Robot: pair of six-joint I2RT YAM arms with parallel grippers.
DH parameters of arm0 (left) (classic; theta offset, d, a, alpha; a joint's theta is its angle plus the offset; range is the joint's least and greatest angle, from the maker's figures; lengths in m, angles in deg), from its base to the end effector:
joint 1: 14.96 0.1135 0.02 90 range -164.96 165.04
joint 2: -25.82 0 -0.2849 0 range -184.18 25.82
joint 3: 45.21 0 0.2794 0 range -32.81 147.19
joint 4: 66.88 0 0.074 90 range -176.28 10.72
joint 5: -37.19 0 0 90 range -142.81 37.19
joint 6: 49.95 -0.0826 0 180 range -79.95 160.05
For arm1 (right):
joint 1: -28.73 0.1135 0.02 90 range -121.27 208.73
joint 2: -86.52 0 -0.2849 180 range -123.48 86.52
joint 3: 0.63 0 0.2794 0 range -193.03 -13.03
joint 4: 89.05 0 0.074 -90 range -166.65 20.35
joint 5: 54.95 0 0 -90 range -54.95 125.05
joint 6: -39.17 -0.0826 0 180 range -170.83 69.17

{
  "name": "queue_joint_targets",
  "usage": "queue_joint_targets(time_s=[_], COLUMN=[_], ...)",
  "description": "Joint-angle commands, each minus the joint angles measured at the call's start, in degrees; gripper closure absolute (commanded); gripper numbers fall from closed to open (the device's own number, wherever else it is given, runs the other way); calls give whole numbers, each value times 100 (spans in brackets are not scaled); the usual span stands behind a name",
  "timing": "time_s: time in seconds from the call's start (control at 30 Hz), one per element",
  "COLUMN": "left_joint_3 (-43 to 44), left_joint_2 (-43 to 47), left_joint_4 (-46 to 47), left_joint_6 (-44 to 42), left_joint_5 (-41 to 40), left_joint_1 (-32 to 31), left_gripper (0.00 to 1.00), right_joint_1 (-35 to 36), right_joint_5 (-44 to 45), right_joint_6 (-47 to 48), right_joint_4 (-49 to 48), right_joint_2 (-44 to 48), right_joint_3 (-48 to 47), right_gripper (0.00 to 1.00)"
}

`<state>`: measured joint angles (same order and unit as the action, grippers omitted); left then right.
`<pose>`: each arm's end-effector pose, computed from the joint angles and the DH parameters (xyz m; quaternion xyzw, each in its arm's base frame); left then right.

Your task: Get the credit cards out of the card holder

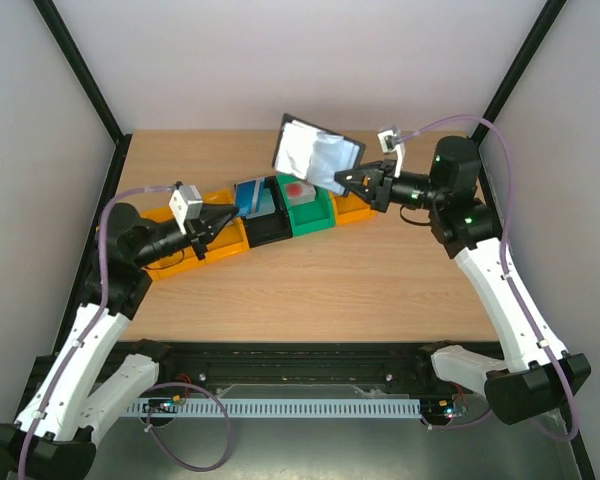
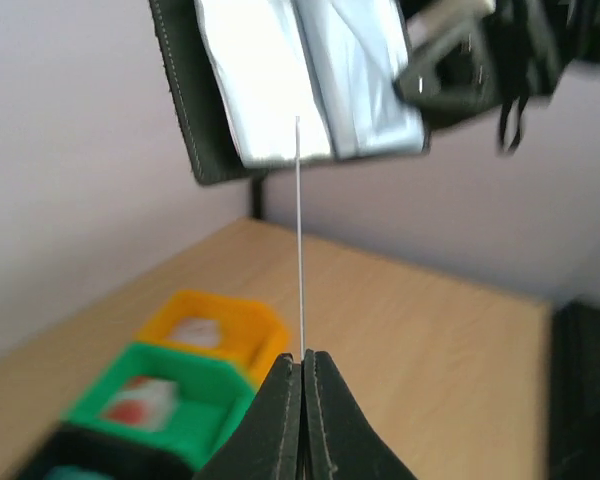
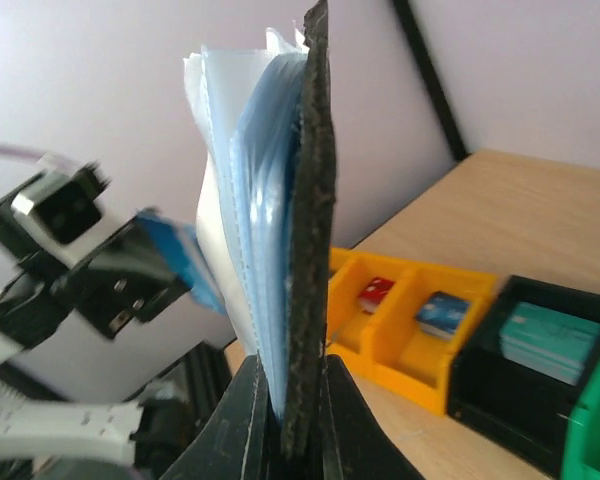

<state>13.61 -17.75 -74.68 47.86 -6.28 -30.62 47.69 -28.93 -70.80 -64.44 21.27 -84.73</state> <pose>0.1888 -0.1152 0.4003 0.3376 0.5843 -0.3955 0.6230 0.2358 0.1595 0.4514 -0.3498 0.6322 0.5600 0.4054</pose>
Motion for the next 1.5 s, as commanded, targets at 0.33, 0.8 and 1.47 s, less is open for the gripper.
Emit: queue_joint_targets(time_s=[0.33, 0.8, 1.47], left_joint_3=[-1606, -2766, 598], left_joint_2=[1865, 1334, -3527], left_joint_4=[-1280, -53, -1972], left_joint_6=[-9411, -11183, -7068], left_joint_5=[-3474, -4979, -5564], left_joint_1=[-190, -277, -50], left_gripper=[98, 98, 98], right_joint_1=[-403, -609, -1243], right_joint_5=[329, -422, -861], right_joint_6=[-494, -198, -359], right_joint_4=[-275, -537, -849], right_joint_2=[-223, -915, -1125], right_joint_3=[-137, -152, 88], right_gripper=[98, 98, 98])
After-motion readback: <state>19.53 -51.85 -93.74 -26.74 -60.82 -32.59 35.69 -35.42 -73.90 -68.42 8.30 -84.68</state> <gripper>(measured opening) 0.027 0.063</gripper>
